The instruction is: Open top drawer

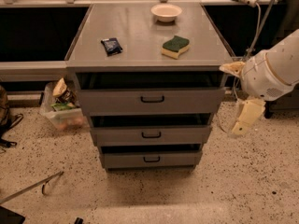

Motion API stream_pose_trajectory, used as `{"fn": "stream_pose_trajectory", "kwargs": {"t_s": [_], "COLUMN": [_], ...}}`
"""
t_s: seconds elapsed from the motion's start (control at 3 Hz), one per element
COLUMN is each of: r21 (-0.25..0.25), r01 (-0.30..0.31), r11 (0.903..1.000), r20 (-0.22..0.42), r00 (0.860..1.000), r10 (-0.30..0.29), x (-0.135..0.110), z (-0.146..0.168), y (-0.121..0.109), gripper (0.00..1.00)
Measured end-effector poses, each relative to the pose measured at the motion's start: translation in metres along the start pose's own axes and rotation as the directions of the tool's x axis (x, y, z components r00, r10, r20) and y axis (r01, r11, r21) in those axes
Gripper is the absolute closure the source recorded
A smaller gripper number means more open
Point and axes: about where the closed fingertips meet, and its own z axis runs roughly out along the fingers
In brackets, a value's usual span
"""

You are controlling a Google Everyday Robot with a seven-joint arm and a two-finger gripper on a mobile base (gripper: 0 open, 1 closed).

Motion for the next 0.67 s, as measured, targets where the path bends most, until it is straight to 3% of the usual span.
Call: {"fn": "stream_pose_trajectory", "kwargs": {"t_s": [0.33, 0.67], "r21": [0.028, 0.068], "r01": [0.021, 0.061], "r11": [0.9994, 0.9958], "r20": [-0.032, -0.041], "r00": [0.999, 0.997], "r10": [-0.020, -0.058], "x": [0.007, 0.018], "z": [0.029, 0.077], "y": [-0.013, -0.035], "gripper": [0.00, 0.00]}}
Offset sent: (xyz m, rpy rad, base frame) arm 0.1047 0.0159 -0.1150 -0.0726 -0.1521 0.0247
